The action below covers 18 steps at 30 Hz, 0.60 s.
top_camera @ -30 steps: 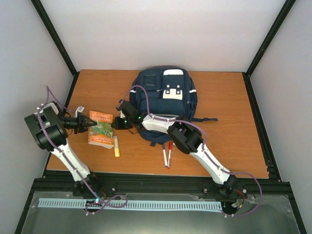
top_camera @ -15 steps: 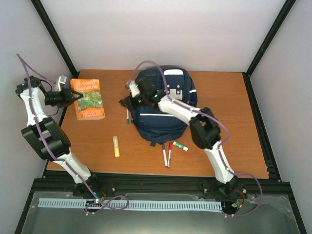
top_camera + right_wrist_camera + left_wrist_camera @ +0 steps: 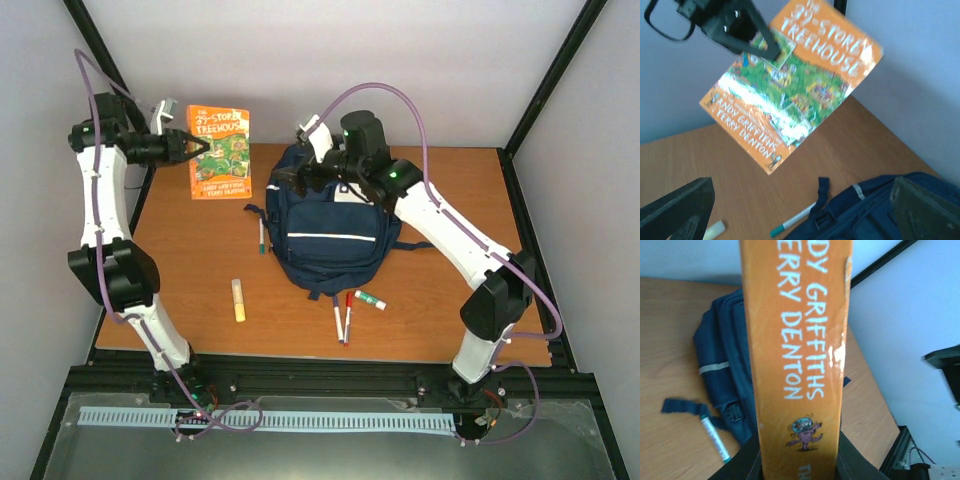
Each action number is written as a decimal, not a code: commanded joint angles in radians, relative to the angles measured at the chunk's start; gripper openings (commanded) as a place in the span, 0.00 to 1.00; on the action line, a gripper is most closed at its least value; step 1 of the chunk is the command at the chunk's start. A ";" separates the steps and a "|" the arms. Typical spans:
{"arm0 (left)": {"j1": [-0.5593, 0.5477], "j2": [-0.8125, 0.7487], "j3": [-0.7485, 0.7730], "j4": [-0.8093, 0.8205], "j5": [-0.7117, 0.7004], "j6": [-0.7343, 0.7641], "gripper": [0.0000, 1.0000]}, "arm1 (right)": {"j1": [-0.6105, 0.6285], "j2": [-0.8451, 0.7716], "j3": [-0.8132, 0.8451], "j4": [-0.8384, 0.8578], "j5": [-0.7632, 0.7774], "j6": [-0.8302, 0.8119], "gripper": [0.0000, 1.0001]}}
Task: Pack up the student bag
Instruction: Pick up the book from the center of the board.
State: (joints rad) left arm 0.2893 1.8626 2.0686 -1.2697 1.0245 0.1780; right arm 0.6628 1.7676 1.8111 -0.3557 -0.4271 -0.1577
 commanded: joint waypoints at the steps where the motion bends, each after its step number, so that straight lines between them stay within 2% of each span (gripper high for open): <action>1: -0.046 -0.006 0.082 0.107 0.190 -0.130 0.01 | -0.038 -0.013 -0.047 -0.032 0.001 0.060 1.00; 6: -0.070 0.000 0.095 0.283 0.402 -0.318 0.01 | -0.091 0.058 0.113 -0.066 -0.082 0.129 1.00; 12: -0.075 0.016 0.130 0.140 0.538 -0.190 0.01 | -0.094 0.135 0.200 0.026 -0.217 0.222 1.00; 18: -0.077 -0.016 0.049 0.092 0.608 -0.142 0.01 | -0.094 0.193 0.244 0.145 -0.393 0.393 1.00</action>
State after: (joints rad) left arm 0.2176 1.8801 2.1414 -1.1397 1.4712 -0.0036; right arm 0.5663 1.9232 2.0220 -0.3138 -0.6628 0.0990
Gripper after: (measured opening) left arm 0.203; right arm 0.999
